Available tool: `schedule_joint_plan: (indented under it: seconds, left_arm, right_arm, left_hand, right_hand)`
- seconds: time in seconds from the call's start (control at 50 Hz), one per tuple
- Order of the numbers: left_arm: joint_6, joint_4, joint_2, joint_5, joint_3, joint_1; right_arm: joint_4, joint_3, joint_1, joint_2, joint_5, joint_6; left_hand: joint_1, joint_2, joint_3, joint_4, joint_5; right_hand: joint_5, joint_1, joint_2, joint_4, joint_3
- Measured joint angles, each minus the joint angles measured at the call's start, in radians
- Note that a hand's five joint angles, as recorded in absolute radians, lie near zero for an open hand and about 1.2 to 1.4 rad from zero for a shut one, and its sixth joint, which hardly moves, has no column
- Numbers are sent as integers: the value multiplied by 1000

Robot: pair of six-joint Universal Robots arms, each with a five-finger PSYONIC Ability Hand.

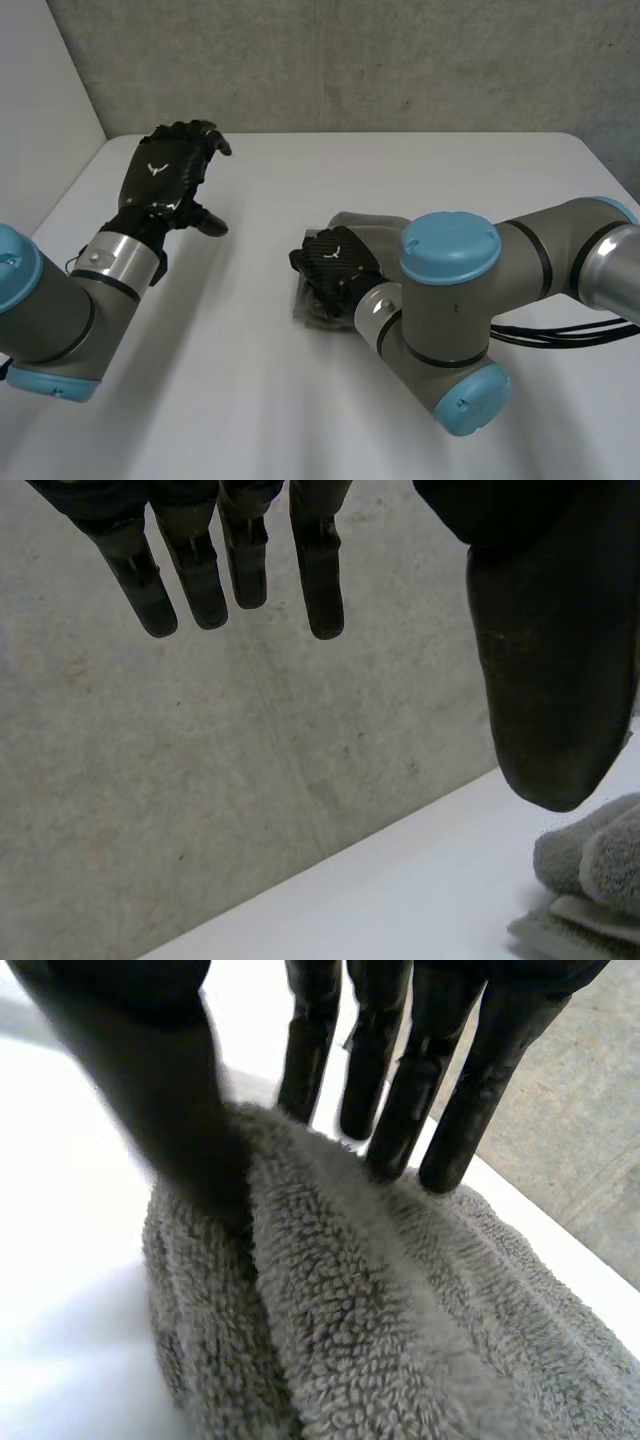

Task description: Fold the towel.

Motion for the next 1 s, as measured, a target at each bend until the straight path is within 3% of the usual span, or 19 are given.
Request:
schedule_joint_plan:
  seconds: [0.08,0.2,0.38,0.52,0.62,0.8,1.0]
  left_arm:
    - [0,-5,-5,-2,31,-28]
    - [-7,-16,-31,-4,104,-86]
    - [-99,-128,-186,1,300,-222]
    - [-139,-247,-352,7,441,-297]
    - [-137,-281,-438,9,500,-329]
    - [-122,-286,-514,9,511,-338]
    - [-104,-284,-487,7,392,-280]
  right_arm:
    - [11,28,-6,-34,-2,31]
    - [57,107,-43,-142,4,43]
    - [72,258,-257,-267,2,65]
    - [51,317,-406,-273,-25,222]
    - [35,319,-433,-244,-79,310]
    - [-4,297,-419,-170,-129,356]
    - [-14,234,-389,-99,-130,354]
  left_hand:
    - [0,0,0,0,0]
    - [0,0,0,0,0]
    - [0,0,0,0,0]
    - [0,0,0,0,0]
    - [0,0,0,0,0]
    - [0,0,0,0,0]
    - [0,0,0,0,0]
  right_hand:
    - [-482,-443,-451,-459,-462]
    - [-482,-464,-457,-467,-477]
    - [-482,-469,-457,-467,-477]
    - [-482,-469,-457,-467,-477]
    - [-482,-469,-457,-467,-477]
    - [-482,-469,-457,-467,-477]
    - [-482,-469,-457,-467,-478]
